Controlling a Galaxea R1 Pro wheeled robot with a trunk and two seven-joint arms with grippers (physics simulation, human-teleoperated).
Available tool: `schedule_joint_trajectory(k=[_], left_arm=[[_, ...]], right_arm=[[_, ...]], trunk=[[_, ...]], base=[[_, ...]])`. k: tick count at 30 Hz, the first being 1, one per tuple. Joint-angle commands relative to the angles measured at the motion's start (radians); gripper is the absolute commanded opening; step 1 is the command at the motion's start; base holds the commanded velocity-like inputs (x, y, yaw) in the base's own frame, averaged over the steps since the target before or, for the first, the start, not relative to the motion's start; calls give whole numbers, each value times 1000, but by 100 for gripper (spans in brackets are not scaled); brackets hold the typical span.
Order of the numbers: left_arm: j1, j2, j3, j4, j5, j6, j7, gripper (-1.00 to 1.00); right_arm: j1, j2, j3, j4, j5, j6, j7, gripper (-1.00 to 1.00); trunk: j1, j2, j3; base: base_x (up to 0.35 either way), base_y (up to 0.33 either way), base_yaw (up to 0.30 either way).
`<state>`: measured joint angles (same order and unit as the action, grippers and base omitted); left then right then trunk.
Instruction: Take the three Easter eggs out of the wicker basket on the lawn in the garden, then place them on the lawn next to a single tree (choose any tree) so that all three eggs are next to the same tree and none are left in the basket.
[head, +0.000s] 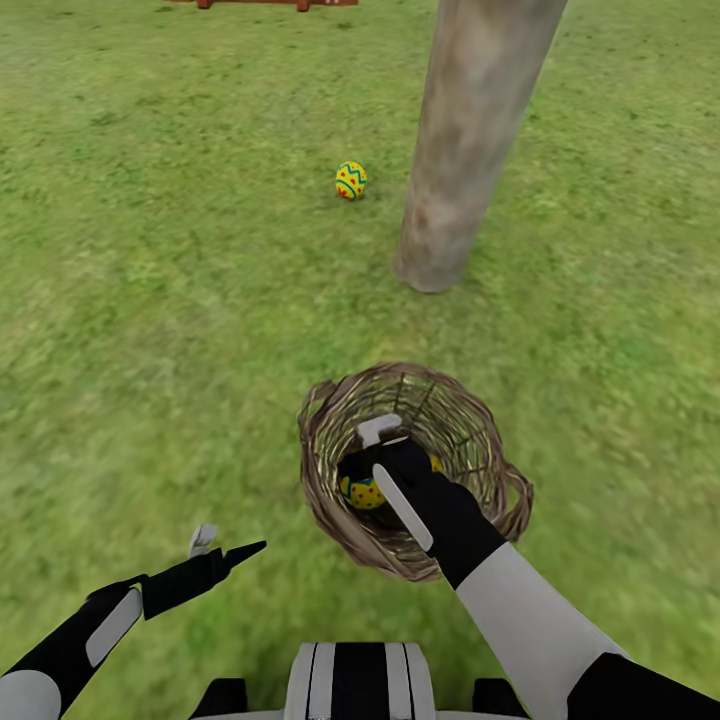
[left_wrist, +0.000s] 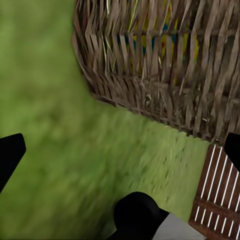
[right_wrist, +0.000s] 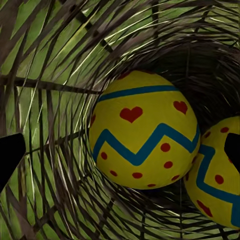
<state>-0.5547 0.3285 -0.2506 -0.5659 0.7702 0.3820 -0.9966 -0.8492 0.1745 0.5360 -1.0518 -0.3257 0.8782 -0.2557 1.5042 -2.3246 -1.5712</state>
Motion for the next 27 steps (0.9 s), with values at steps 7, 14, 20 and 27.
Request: schedule_joint_trajectory(k=[7,14,20,27], left_arm=[[-1,1,-6,0,11,9,0,100],[-1,1,-6,0,11,9,0,100],[-1,1,-6,0,11,9,0,100],[-1,0,-6,2,11,9,0,100]], right_arm=[[-1,0,-2,36,-4,2,-9,100],[-1,0,-2,42,-4,2,-9,100],[-1,0,0,39,-4,2,-8,100],[-1,0,3,36,-5,2,-8,100]], trunk=[[27,-49,-23],[54,-98,-44],[65,-119,-54],[65,-119,-54]], base=[[0,0,0],[0,0,0],[0,0,0],[122,0,0]])
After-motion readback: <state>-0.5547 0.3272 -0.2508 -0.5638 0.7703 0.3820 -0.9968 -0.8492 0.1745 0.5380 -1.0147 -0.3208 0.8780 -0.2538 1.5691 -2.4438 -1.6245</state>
